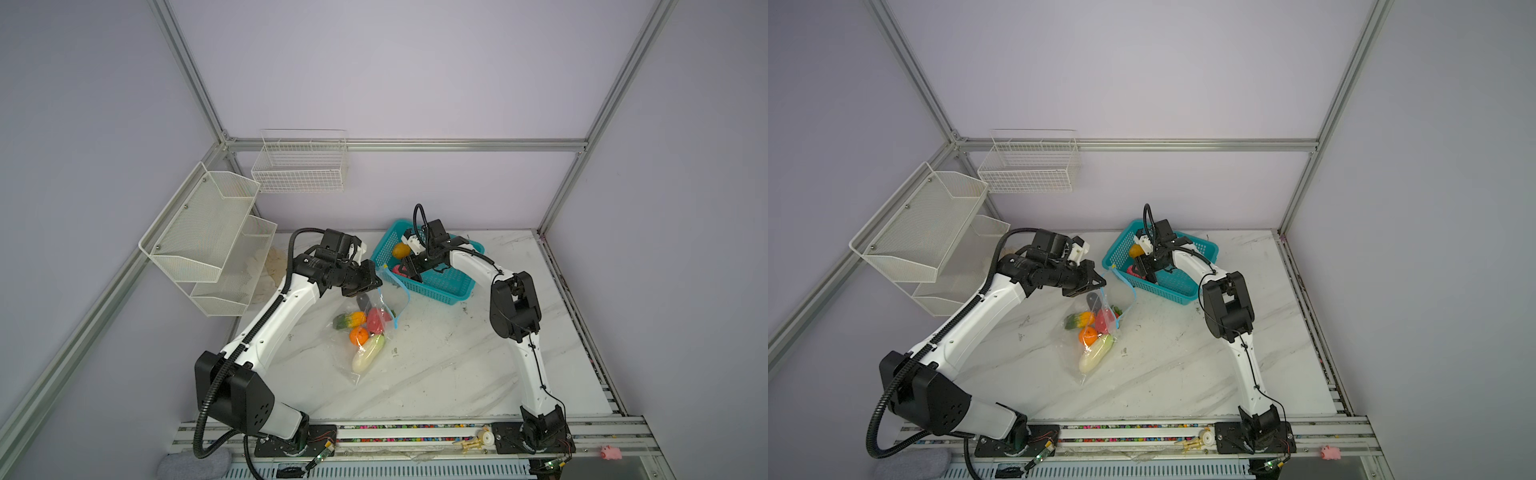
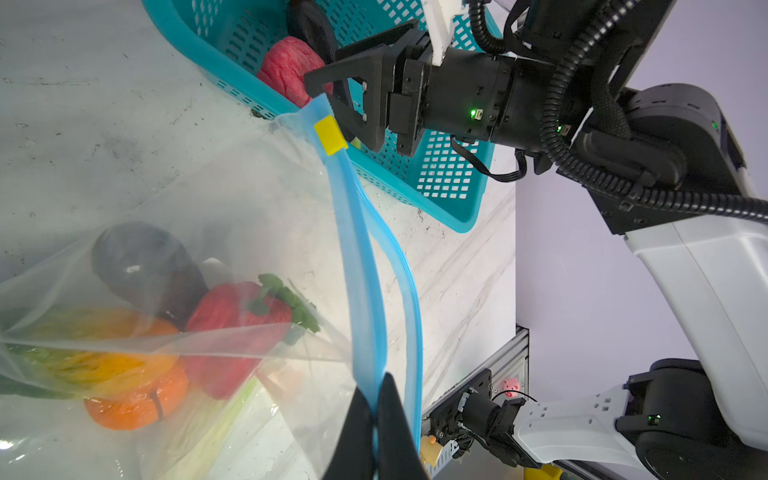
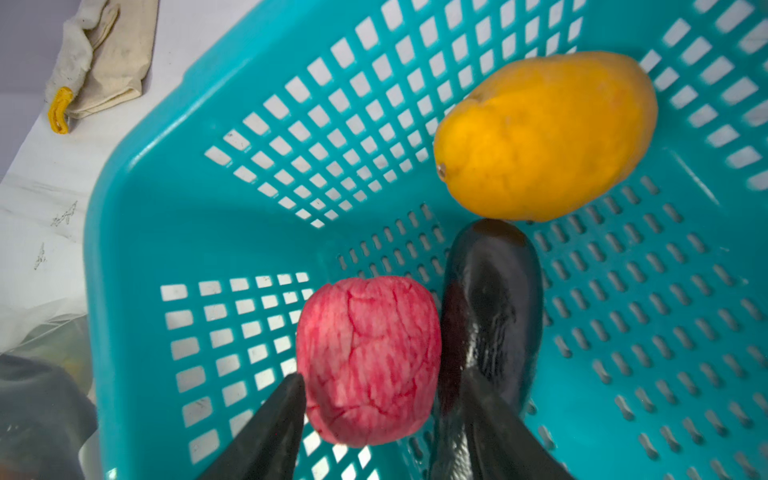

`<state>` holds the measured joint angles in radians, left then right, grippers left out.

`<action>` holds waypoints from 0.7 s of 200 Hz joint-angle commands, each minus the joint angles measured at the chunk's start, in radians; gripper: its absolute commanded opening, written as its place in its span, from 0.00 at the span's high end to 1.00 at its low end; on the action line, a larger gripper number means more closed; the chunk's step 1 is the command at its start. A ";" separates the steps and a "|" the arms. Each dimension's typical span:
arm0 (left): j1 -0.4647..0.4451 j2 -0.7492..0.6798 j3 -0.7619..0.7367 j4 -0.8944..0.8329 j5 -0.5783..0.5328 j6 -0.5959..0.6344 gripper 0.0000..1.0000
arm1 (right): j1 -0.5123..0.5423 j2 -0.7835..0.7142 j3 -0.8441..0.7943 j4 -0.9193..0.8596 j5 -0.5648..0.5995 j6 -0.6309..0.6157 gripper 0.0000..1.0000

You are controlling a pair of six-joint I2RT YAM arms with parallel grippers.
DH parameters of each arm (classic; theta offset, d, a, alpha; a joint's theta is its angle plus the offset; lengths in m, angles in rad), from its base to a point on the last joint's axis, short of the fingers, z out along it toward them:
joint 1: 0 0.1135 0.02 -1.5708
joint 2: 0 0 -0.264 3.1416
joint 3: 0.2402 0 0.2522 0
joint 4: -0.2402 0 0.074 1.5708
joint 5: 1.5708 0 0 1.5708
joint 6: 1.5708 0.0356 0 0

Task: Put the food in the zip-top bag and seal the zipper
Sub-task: 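Swing the right gripper back over the teal basket, then lower the right gripper onto the pink dragon fruit and close it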

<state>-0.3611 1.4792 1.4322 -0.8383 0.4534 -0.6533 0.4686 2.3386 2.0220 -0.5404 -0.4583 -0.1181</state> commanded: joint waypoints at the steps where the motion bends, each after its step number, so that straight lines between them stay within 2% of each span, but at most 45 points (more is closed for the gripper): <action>1: 0.002 -0.007 0.054 0.029 0.024 0.000 1.00 | 0.017 0.016 0.039 -0.035 -0.030 -0.029 0.36; 49: 0.002 -0.011 0.037 0.042 0.035 -0.008 1.00 | 0.042 0.054 0.070 -0.050 0.012 -0.034 0.27; 113: 0.002 -0.024 0.024 0.043 0.030 -0.005 1.00 | 0.067 0.110 0.150 -0.125 0.157 -0.045 0.28; 140: 0.002 -0.024 0.023 0.046 0.033 -0.006 1.00 | 0.068 0.107 0.151 -0.139 0.204 -0.044 0.32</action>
<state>-0.3611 1.4796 1.4322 -0.8246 0.4683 -0.6544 0.5217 2.4298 2.1555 -0.6052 -0.3191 -0.1314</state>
